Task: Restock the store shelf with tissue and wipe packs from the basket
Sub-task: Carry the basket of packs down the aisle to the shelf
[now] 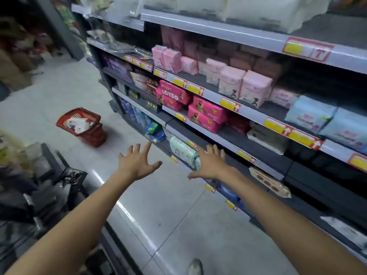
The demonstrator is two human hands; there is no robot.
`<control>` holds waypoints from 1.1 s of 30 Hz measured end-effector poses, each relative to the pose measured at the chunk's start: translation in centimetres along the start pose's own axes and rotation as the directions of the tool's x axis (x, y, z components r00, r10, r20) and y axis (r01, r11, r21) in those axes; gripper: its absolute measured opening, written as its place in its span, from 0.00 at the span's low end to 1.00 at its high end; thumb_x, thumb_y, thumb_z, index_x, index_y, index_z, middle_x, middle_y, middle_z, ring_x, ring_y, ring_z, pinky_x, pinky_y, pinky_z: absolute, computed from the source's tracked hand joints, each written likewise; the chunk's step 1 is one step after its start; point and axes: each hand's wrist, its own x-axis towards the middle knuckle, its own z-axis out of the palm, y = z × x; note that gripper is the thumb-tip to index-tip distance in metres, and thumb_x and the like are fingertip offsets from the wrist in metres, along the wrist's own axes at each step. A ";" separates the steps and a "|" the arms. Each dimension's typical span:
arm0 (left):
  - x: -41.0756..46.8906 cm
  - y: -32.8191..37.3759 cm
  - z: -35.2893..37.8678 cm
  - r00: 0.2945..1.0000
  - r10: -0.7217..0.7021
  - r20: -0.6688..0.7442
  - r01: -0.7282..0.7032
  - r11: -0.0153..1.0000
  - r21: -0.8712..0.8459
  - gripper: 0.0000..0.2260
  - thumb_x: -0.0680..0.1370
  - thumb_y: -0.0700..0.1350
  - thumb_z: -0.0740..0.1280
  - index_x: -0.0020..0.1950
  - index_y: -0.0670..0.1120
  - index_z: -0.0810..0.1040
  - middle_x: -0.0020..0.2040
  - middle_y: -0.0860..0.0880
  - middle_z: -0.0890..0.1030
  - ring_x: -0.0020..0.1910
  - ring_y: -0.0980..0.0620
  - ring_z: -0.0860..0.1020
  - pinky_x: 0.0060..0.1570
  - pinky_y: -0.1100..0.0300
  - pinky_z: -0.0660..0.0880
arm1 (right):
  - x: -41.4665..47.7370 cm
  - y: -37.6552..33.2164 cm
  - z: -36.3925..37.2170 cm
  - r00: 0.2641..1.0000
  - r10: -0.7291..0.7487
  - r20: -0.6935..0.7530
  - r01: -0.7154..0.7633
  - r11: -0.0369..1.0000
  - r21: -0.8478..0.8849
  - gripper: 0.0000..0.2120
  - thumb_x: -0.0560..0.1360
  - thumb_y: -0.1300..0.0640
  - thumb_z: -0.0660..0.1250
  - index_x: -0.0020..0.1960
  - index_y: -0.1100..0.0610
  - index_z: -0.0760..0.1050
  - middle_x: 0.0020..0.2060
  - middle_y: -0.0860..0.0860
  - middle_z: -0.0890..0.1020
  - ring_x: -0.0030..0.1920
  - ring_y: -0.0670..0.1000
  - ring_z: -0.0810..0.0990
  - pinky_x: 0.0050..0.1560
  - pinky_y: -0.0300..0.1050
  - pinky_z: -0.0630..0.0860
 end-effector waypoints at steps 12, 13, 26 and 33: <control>5.8 -16.9 -4.2 0.975 -0.221 0.016 0.221 0.974 -0.040 0.42 0.76 0.76 0.55 0.85 0.58 0.49 0.79 0.45 0.67 0.77 0.41 0.66 0.68 0.38 0.67 | 12.9 -15.7 -6.1 0.986 -0.164 -0.025 0.162 0.985 -0.064 0.59 0.66 0.27 0.73 0.83 0.53 0.47 0.81 0.62 0.52 0.82 0.66 0.45 0.79 0.69 0.46; 6.6 -18.0 -4.3 0.973 -0.231 0.009 0.231 0.971 -0.054 0.42 0.76 0.76 0.55 0.84 0.58 0.50 0.78 0.45 0.67 0.76 0.40 0.67 0.67 0.38 0.68 | 14.1 -16.7 -6.3 0.983 -0.180 -0.023 0.178 0.981 -0.076 0.59 0.67 0.28 0.72 0.83 0.53 0.47 0.81 0.62 0.53 0.81 0.66 0.46 0.79 0.69 0.46; 23.4 -30.7 -5.4 0.941 -0.336 0.036 0.338 0.939 -0.072 0.43 0.72 0.77 0.55 0.83 0.59 0.54 0.81 0.47 0.64 0.79 0.41 0.63 0.71 0.36 0.66 | 36.8 -27.9 -9.5 0.946 -0.319 0.057 0.323 0.936 -0.137 0.54 0.68 0.27 0.70 0.82 0.53 0.51 0.78 0.61 0.58 0.79 0.65 0.52 0.76 0.66 0.51; 32.0 -39.2 -8.3 0.905 -0.425 0.024 0.425 0.903 -0.055 0.42 0.73 0.76 0.56 0.83 0.61 0.52 0.78 0.44 0.67 0.78 0.41 0.64 0.70 0.39 0.68 | 48.5 -36.5 -11.8 0.909 -0.399 0.117 0.413 0.900 -0.141 0.52 0.70 0.27 0.67 0.82 0.53 0.50 0.80 0.63 0.55 0.80 0.67 0.49 0.77 0.67 0.49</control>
